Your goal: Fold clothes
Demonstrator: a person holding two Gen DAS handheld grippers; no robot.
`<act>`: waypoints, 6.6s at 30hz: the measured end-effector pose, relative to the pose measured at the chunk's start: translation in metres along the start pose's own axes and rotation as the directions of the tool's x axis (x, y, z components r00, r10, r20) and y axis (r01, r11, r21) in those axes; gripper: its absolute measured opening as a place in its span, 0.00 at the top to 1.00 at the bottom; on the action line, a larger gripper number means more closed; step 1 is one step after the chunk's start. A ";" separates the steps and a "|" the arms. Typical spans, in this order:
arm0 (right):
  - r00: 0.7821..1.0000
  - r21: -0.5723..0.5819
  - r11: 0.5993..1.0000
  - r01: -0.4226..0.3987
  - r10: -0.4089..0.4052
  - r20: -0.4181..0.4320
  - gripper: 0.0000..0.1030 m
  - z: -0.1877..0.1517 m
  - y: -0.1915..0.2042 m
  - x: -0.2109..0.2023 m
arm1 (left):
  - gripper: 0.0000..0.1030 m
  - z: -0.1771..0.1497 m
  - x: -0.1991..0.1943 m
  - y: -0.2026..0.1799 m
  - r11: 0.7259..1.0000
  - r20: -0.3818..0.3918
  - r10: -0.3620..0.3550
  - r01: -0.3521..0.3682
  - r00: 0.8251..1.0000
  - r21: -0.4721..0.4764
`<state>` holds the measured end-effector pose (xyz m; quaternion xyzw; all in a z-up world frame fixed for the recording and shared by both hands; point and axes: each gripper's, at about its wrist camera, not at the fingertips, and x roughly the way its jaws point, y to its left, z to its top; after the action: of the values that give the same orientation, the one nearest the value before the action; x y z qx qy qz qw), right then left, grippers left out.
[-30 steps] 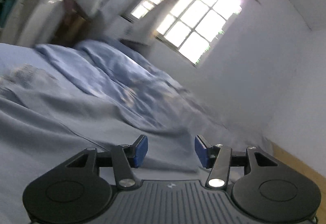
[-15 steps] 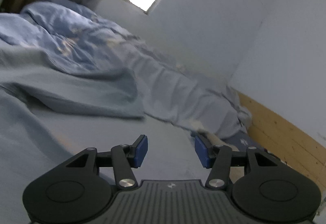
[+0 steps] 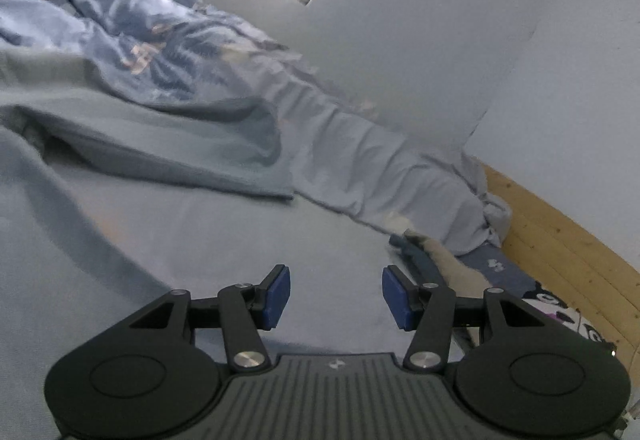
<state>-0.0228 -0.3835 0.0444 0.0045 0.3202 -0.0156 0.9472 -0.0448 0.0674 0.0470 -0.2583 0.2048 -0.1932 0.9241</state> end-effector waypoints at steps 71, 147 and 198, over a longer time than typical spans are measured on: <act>0.895 0.404 0.799 -0.446 0.394 0.209 0.95 0.174 0.238 0.236 | 0.37 0.064 -0.013 0.116 0.874 0.107 0.235 -0.162 0.966 -0.457; 0.892 -0.138 0.906 -0.399 0.419 0.170 0.56 0.052 0.180 -0.006 | 0.93 0.076 0.082 0.084 0.781 0.234 -0.141 0.253 0.962 -0.571; 0.879 -0.261 0.864 -0.430 0.467 0.095 0.56 0.040 0.233 0.012 | 0.40 0.027 0.088 0.024 0.821 -0.053 0.425 -0.360 0.904 0.444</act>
<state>0.0190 -0.1515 0.0683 -0.0331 0.2354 0.2428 0.9405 0.0485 0.0561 0.0306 0.0115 0.2751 -0.0571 0.9597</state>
